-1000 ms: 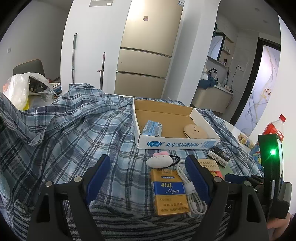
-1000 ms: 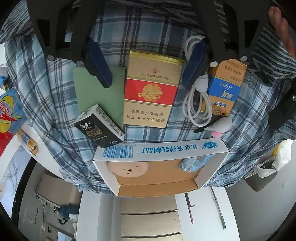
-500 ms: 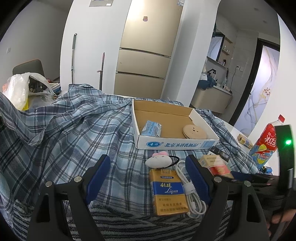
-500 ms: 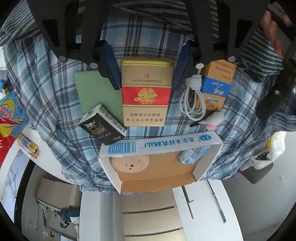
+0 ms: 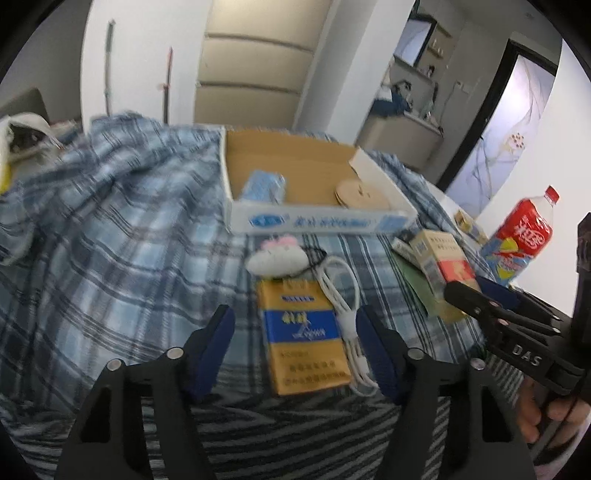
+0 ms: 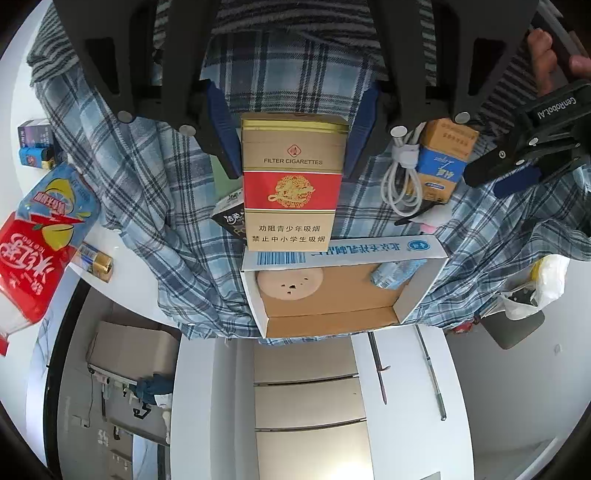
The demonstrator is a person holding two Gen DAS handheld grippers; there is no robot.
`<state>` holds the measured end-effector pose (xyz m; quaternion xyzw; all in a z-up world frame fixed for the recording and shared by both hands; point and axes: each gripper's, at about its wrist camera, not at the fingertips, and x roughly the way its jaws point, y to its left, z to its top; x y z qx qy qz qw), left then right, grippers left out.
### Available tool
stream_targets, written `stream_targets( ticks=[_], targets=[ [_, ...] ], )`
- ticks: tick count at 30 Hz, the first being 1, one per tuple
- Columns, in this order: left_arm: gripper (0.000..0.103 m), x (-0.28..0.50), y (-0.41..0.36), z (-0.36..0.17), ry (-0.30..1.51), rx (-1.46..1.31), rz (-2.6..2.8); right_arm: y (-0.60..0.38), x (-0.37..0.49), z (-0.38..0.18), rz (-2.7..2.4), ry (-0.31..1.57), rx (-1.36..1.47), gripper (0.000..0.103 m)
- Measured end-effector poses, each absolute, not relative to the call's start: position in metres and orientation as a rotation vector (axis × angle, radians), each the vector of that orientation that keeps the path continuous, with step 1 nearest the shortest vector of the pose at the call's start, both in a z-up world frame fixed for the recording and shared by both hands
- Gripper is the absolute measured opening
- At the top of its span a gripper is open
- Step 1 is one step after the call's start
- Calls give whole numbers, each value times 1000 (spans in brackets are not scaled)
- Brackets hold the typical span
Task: Organize soft objects
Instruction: 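Grasp the yellow-and-blue pack with the left gripper while the right grasps the red-and-gold pack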
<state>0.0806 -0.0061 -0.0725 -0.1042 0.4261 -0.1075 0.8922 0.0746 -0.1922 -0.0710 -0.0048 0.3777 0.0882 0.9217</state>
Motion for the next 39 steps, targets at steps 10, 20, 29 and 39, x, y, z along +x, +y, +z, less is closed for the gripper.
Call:
stream_targets(
  ticks=[10, 20, 29, 39],
  targets=[
    [70, 92, -27, -91, 992, -143, -214, -193, 77, -89, 229, 790, 9, 55],
    [56, 91, -27, -93, 983, -122, -194, -193, 79, -93, 221, 802, 7, 56],
    [43, 90, -21, -91, 973, -134, -173, -192, 80, -96, 200, 809, -9, 56],
    [49, 90, -24, -92, 978, -131, -187, -188, 82, -98, 175, 819, -40, 56]
  ],
)
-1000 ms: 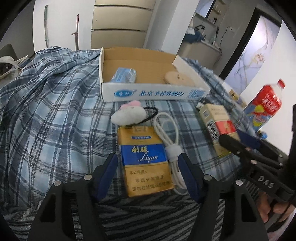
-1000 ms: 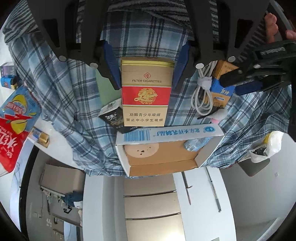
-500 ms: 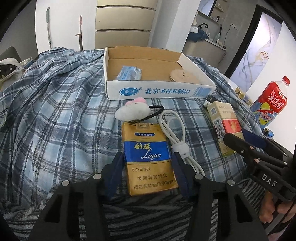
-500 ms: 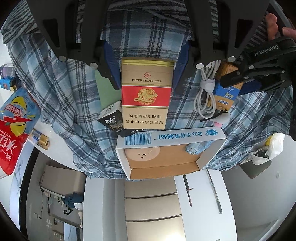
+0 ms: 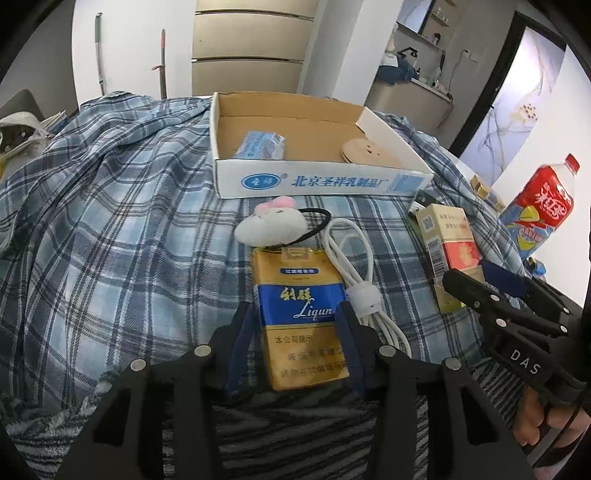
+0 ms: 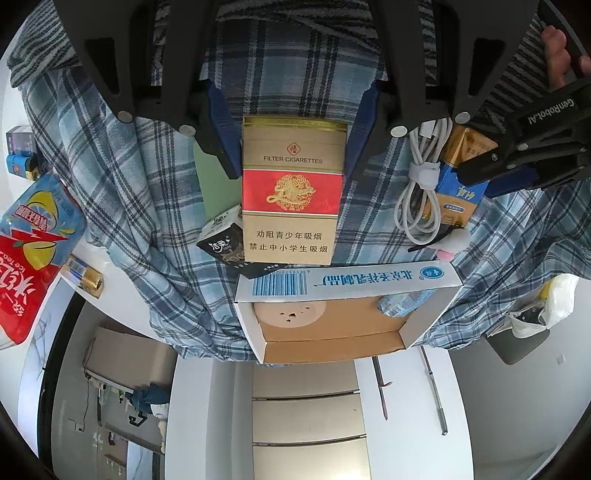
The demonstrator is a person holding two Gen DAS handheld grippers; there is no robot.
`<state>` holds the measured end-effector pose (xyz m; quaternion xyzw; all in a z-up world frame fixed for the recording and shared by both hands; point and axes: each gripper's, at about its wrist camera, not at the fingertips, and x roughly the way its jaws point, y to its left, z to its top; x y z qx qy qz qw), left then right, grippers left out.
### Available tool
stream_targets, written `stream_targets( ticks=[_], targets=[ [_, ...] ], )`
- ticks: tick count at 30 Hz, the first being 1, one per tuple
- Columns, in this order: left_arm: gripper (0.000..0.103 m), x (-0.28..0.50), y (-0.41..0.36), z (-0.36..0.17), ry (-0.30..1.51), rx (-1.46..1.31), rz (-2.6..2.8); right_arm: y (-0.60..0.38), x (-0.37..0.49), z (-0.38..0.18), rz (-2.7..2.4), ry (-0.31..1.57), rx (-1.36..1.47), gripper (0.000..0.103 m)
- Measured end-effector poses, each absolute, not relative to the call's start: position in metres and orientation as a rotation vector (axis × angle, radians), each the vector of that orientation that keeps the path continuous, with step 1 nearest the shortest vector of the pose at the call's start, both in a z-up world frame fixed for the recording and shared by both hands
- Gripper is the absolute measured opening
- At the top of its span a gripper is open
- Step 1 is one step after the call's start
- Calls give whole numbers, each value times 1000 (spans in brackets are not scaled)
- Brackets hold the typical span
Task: Organize soft objects
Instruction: 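Grasp the yellow-and-blue pack with the left gripper while the right grasps the red-and-gold pack, then carry both cigarette packs over the white box and release them inside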
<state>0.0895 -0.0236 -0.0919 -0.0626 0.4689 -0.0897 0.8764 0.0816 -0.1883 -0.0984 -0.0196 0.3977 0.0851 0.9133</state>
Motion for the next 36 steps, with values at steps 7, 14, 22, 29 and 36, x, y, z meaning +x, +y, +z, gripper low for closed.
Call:
stream_targets(
  ticks=[7, 14, 22, 29, 36],
  targets=[
    [69, 94, -37, -99, 1029, -76, -241, -187, 83, -99, 162, 818, -44, 56],
    [66, 94, -39, -100, 1026, -61, -216, -188, 82, -99, 164, 816, -44, 56],
    [59, 92, -39, -99, 1016, -51, -210, -187, 82, -98, 167, 816, -44, 56],
    [57, 86, -34, -91, 971, -67, -208, -185, 82, -98, 168, 818, -52, 56],
    [57, 53, -45, -48, 804, -2, -247, -187, 76, -91, 187, 777, -42, 55]
  ],
)
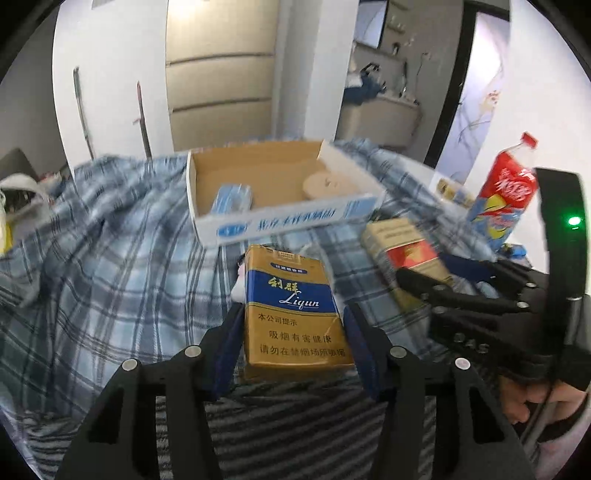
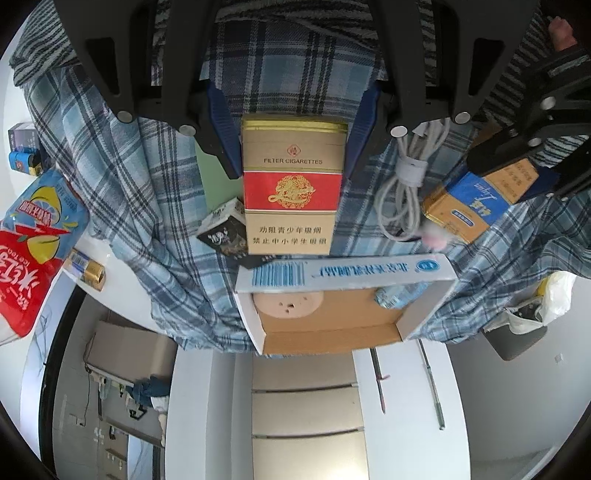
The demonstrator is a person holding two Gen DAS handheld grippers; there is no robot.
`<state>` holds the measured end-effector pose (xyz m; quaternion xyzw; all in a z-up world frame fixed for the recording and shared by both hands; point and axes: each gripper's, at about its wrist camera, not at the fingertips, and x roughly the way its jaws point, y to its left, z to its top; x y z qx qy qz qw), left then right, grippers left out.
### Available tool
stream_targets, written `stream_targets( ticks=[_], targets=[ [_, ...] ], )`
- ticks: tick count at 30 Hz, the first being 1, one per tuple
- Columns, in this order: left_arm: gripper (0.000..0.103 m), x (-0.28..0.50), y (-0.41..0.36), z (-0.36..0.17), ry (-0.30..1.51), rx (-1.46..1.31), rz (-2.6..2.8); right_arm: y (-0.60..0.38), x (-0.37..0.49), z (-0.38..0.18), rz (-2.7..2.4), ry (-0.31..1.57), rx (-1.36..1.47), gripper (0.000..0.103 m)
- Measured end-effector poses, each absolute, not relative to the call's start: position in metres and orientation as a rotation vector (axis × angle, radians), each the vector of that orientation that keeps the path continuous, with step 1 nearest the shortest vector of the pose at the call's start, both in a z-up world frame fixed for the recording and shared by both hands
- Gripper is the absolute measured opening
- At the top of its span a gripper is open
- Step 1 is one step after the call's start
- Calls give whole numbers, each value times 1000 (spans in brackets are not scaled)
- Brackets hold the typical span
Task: Organize soft objects
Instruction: 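Carry both cigarette packs over the white box and release them inside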
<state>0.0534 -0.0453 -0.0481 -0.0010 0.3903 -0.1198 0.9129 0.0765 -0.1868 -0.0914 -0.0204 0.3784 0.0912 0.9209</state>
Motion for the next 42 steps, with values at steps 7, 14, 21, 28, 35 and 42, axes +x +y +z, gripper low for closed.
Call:
stream_targets(
  ticks=[7, 14, 21, 28, 35, 42],
  targets=[
    [57, 38, -41, -5, 711, -25, -269, -189, 64, -64, 223, 696, -41, 47],
    [57, 43, -28, 38, 638, -62, -253, -179, 63, -42, 254, 669, -128, 51],
    [57, 47, -18, 39, 649, -88, -237, -175, 77, -68, 242, 772, -160, 64],
    [57, 49, -19, 27, 675, -75, -225, -167, 80, -95, 301, 880, -227, 64],
    [57, 51, -22, 25, 679, -70, -228, -156, 80, -111, 344, 959, -321, 64],
    [57, 54, -14, 29, 674, -81, -212, -163, 80, -102, 379, 955, -254, 59]
  ],
)
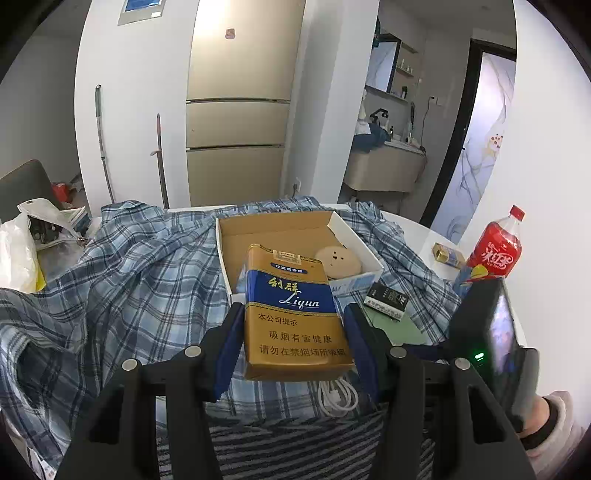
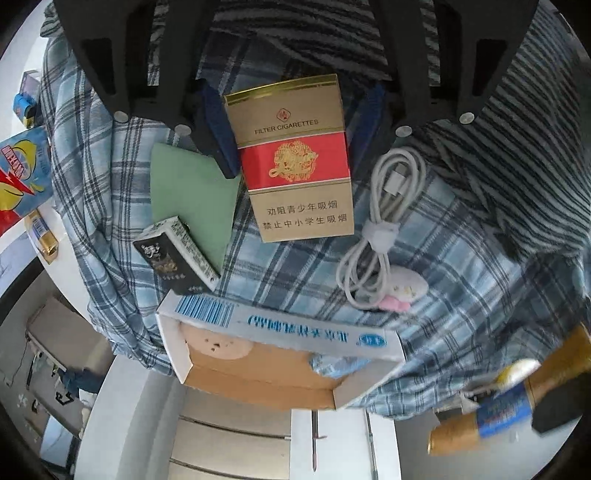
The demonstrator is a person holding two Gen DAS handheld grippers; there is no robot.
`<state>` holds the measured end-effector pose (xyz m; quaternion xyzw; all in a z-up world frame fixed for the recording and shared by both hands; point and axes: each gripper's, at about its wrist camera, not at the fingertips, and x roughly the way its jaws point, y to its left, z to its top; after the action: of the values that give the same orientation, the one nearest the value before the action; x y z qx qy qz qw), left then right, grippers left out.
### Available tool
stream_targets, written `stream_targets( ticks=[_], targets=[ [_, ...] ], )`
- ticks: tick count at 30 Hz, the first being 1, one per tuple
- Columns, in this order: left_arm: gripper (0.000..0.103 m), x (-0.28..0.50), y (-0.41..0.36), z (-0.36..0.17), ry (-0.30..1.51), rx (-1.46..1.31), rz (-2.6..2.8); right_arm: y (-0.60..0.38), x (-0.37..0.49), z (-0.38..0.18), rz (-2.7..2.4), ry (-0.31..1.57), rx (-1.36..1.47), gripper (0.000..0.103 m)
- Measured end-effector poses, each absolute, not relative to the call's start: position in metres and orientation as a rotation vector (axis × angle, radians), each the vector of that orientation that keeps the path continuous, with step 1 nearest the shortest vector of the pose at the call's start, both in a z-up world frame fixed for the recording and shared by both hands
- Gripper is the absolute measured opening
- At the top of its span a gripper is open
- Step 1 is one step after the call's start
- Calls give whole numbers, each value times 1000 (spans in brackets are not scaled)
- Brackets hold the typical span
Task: Organize soft objects
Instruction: 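Carry both cigarette packs over the white box and release them inside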
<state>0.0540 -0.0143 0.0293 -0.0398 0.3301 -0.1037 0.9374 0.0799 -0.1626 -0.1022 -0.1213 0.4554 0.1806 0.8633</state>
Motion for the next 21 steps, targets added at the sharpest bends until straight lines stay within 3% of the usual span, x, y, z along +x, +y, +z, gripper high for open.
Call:
stream_targets(
  ticks=[10, 21],
  targets=[
    [57, 78, -13, 74, 600, -55, -161, -166, 93, -11, 335, 732, -187, 59],
    [57, 159, -18, 120, 535, -158, -150, -160, 156, 83, 257, 540, -35, 59]
  ],
)
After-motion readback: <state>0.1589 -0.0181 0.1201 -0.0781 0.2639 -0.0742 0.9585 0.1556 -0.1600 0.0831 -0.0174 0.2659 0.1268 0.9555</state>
